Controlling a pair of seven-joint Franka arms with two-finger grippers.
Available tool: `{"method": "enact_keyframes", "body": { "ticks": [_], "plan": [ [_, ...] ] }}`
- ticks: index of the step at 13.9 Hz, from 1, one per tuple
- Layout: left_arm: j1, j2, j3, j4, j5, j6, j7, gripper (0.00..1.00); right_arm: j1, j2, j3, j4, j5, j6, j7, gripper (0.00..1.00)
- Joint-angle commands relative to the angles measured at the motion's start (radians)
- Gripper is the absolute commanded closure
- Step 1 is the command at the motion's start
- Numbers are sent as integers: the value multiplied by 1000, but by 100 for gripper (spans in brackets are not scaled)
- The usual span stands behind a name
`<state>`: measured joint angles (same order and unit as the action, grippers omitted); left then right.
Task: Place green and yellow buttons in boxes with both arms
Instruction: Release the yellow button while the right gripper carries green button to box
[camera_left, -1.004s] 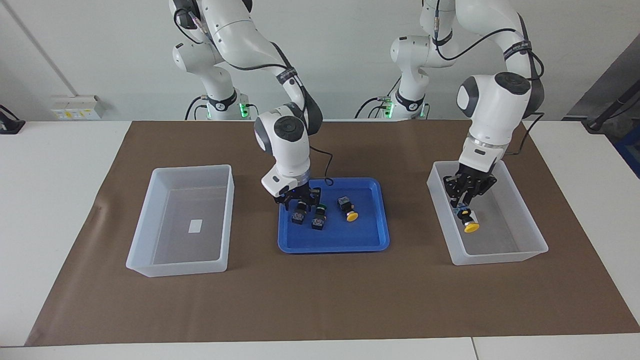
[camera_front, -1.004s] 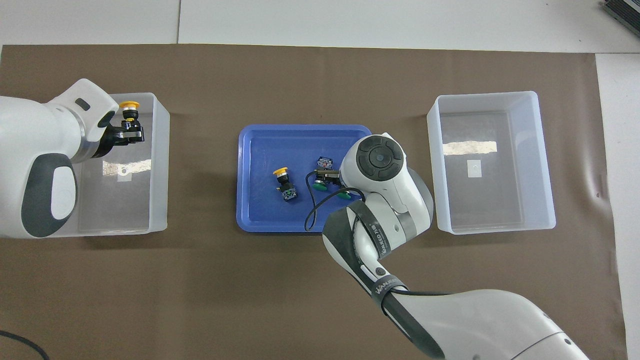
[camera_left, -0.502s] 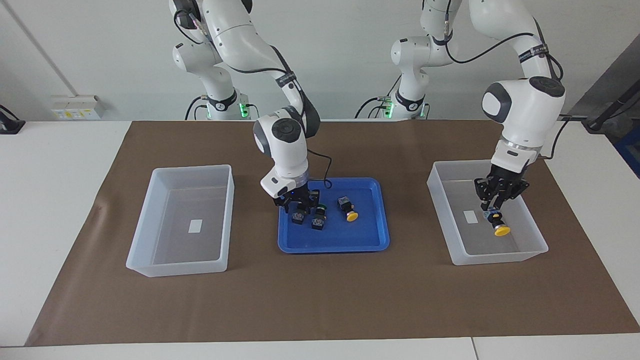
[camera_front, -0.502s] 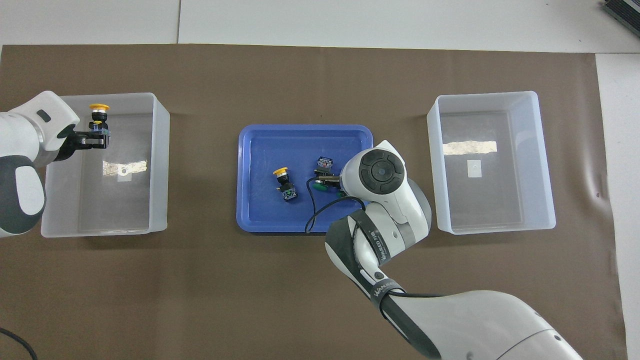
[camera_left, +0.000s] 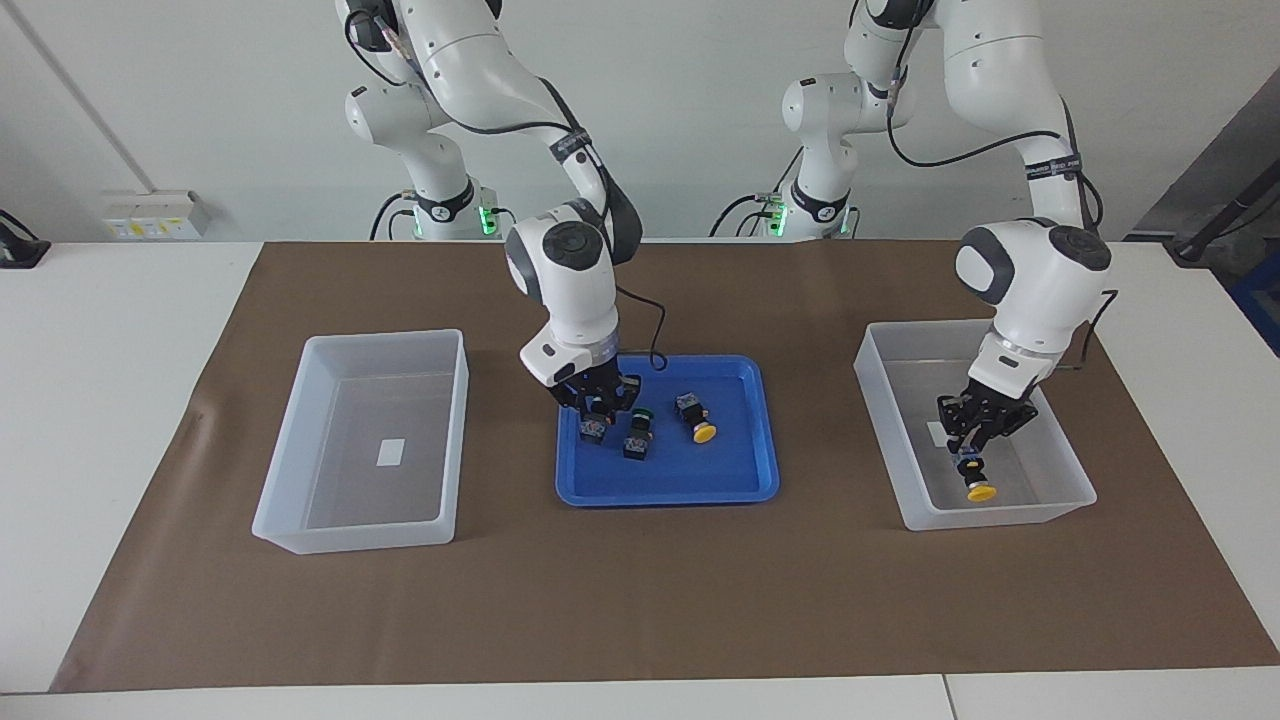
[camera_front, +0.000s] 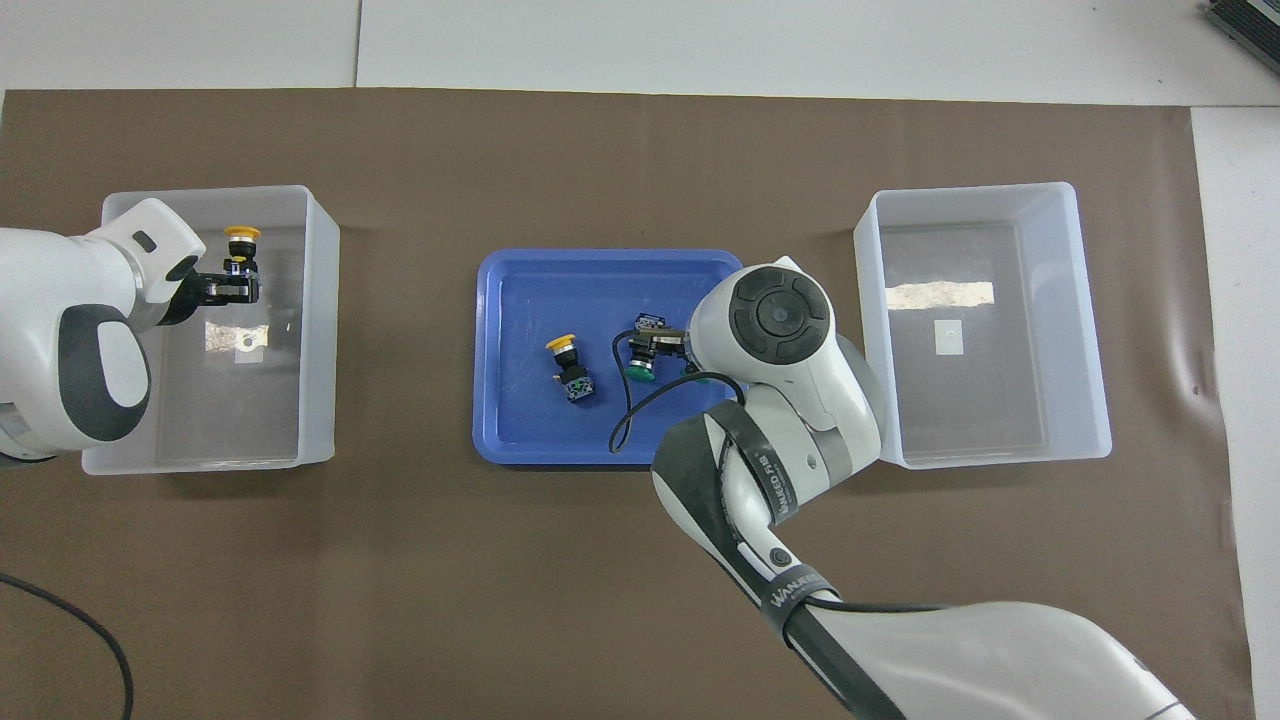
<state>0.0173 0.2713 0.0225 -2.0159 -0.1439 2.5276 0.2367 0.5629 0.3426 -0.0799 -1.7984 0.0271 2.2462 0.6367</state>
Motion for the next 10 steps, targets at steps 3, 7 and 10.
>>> {"method": "enact_keyframes", "body": {
  "ticks": [3, 7, 10],
  "plan": [
    [-4, 72, -7, 51, -34, 62, 21, 48, -156, -160, 3, 34, 11, -155, -108, 100],
    [-2, 51, -4, 89, -23, 22, 30, 0, -349, -166, 5, 25, 14, -152, -394, 100],
    [-19, -42, -9, 97, -25, -97, 18, 0, -440, -136, 3, 5, 14, -114, -540, 100]
  ]
}}
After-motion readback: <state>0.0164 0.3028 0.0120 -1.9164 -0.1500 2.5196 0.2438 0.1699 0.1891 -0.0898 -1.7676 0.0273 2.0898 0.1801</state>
